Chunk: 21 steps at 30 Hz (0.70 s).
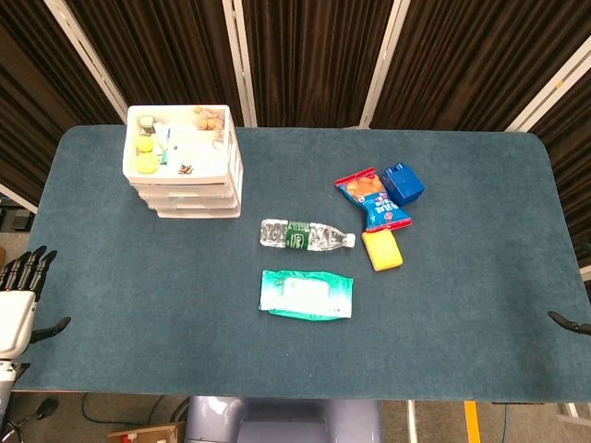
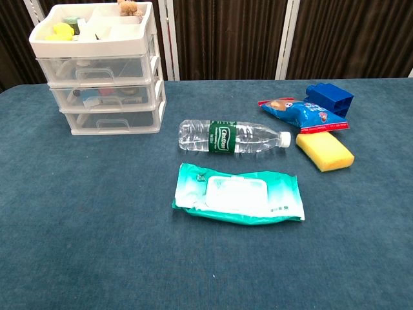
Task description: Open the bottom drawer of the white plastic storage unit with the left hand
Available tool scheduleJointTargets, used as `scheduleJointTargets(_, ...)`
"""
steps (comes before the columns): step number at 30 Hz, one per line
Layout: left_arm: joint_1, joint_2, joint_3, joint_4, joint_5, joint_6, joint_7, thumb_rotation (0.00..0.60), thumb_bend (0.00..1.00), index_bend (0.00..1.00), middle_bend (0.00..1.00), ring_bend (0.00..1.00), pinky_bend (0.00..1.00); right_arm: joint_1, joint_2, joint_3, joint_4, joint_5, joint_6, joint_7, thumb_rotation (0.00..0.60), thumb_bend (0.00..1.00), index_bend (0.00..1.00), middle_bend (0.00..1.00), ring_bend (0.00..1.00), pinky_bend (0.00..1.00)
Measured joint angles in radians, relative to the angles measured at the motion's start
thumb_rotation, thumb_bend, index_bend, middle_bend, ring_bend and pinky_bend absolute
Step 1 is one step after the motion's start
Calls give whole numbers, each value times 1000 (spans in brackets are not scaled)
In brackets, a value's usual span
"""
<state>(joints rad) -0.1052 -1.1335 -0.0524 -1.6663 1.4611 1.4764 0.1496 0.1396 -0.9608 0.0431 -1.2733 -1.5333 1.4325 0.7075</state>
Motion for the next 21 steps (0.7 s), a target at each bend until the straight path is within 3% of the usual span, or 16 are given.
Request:
scheduleJointTargets(11,0,2,0,-4,-5,-5,-10,600,93,0,0,0,100,-4,2,3,-6,-9,9,12,600,123,0,0,0,0)
scheduleJointTargets(14,-2,3,-3,-12,-15,-15,-32,600,185,4,74,40,212,-4,1,2,-6,-16,12,11,600,124,0,0,0,0)
scheduleJointTargets(15,-4,3,-5,-15,-17,-19,-38,600,245,16,160,111,293,-3,1,2,-7,-15,11,13,600,123,0,0,0,0)
scheduleJointTargets(17,-11,0,-13,-20,-20,-24,-53,600,377,69,418,363,506,-3,1,2,-9,-14,8,20,600,124,0,0,0,0)
scheduleJointTargets(20,-24,-14,-32,-29,-34,-30,-68,600,502,123,727,651,714,-3,2,1,-8,-17,7,30,600,124,0,0,0,0)
scheduleJointTargets(21,-28,-18,-37,-34,-42,-35,-71,600,524,131,782,701,747,-3,3,1,-7,-18,7,33,600,124,0,0,0,0)
